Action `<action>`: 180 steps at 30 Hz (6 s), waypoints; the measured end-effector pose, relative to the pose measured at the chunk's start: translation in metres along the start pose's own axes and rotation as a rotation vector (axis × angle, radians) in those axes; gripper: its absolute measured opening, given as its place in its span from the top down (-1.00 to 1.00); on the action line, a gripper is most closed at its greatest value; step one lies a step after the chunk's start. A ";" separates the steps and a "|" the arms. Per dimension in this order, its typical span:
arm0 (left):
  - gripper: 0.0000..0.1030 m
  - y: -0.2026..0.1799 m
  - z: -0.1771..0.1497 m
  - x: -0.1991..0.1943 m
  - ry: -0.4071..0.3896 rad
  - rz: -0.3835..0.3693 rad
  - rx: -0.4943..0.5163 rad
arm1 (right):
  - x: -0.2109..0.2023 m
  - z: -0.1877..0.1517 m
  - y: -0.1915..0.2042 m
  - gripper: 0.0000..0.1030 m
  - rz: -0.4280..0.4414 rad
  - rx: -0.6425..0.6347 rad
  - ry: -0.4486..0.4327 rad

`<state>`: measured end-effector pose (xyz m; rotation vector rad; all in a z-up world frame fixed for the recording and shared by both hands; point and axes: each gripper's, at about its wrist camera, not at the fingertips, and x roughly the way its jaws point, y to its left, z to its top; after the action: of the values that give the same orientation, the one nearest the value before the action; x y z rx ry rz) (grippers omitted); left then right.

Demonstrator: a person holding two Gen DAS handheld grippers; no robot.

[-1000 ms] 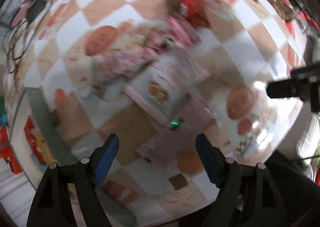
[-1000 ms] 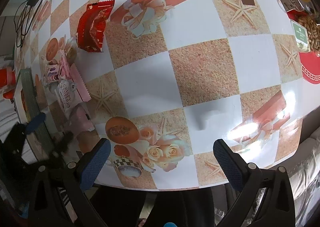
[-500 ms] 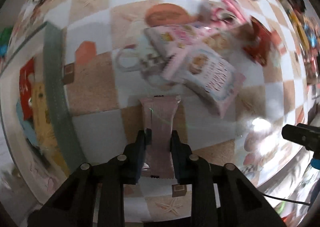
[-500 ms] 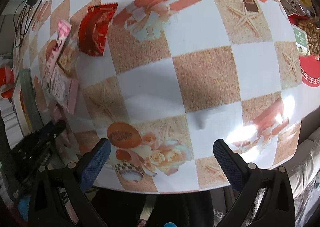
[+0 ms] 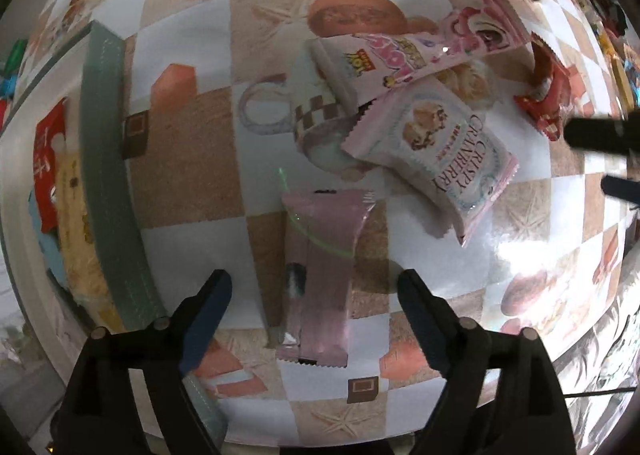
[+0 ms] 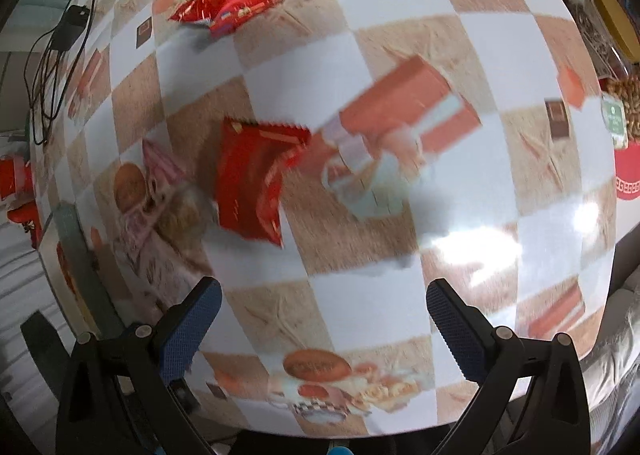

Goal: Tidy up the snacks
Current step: 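Grasp another red packet with right tool, then lift the pink bar and red packet toward the clear tray, then lower pink bar and red packet into the clear tray and open both tools, then withdraw both tools from the tray back over the snack pile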

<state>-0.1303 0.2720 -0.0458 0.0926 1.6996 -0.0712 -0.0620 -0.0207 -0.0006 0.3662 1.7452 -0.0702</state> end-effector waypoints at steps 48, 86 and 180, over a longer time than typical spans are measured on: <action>0.41 -0.045 0.019 -0.013 -0.018 0.001 0.063 | 0.009 0.007 0.074 0.46 -0.174 -0.282 -0.068; 0.49 -0.024 -0.023 -0.092 -0.108 -0.112 0.103 | -0.010 -0.131 0.062 0.46 -0.027 -0.265 -0.009; -0.53 0.113 -0.064 -0.089 -0.109 0.039 -0.227 | -0.016 -0.151 0.247 -1.00 0.009 -0.660 -0.059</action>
<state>-0.1703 0.3894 0.0516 -0.0471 1.5851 0.1426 -0.1323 0.2475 0.0851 -0.1126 1.6038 0.4866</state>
